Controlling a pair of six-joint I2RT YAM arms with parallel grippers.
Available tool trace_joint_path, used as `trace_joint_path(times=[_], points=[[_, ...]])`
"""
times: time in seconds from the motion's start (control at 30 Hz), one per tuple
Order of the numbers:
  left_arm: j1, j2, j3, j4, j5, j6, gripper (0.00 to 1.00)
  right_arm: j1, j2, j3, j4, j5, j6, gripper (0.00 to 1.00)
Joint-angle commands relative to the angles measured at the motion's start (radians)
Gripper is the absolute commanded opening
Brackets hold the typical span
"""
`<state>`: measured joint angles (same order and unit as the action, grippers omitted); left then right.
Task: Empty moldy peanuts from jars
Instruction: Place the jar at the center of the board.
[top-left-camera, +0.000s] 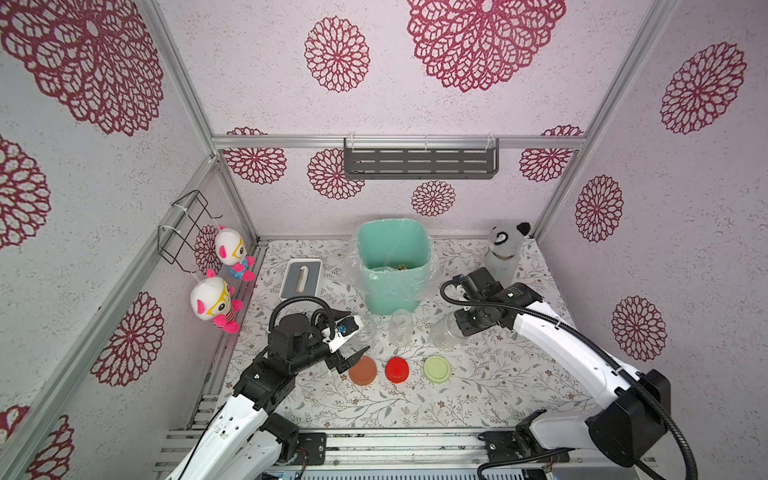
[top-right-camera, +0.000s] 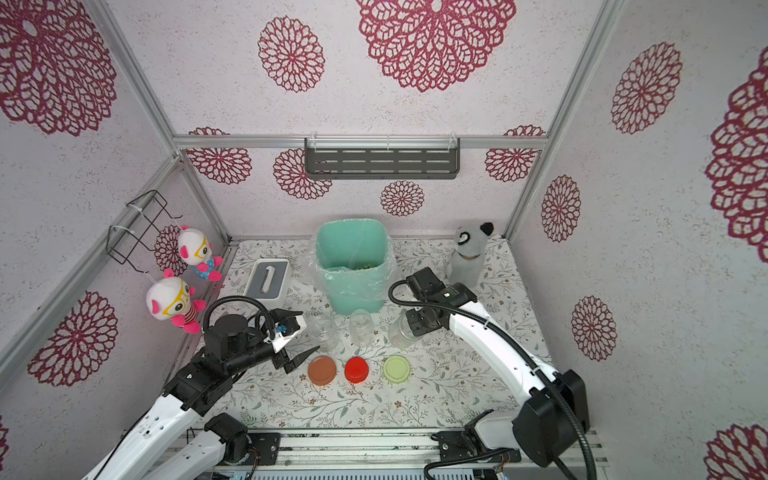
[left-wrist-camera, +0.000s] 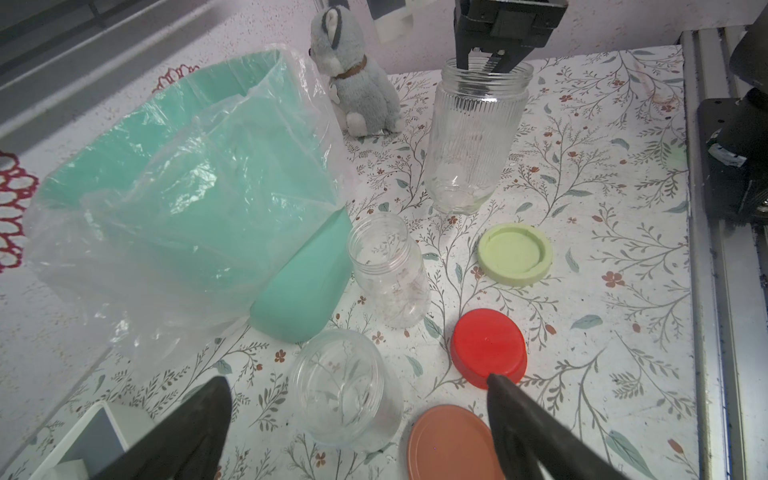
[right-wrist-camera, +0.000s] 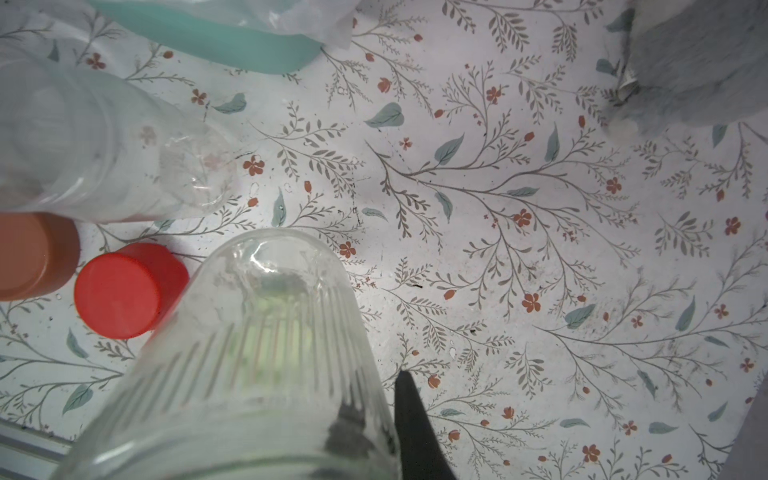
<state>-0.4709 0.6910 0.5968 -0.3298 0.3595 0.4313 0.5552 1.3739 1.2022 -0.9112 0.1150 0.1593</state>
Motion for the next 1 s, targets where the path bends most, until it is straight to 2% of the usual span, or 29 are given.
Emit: trace_joint_path(times=[0.0,0.6,0.97], points=[[0.007,-0.021,-0.025,0.018,-0.025,-0.036,0.97,-0.01,0.022,0.033,0.065,0.049,0.075,0.0],[0.047,-0.037,-0.074,0.077,-0.078,-0.107,0.97,-0.041,0.201,0.071,0.097,0.052,0.142,0.01],[0.084,-0.031,-0.078,0.118,-0.119,-0.137,0.97,-0.047,0.209,0.078,0.112,0.02,0.148,0.25]])
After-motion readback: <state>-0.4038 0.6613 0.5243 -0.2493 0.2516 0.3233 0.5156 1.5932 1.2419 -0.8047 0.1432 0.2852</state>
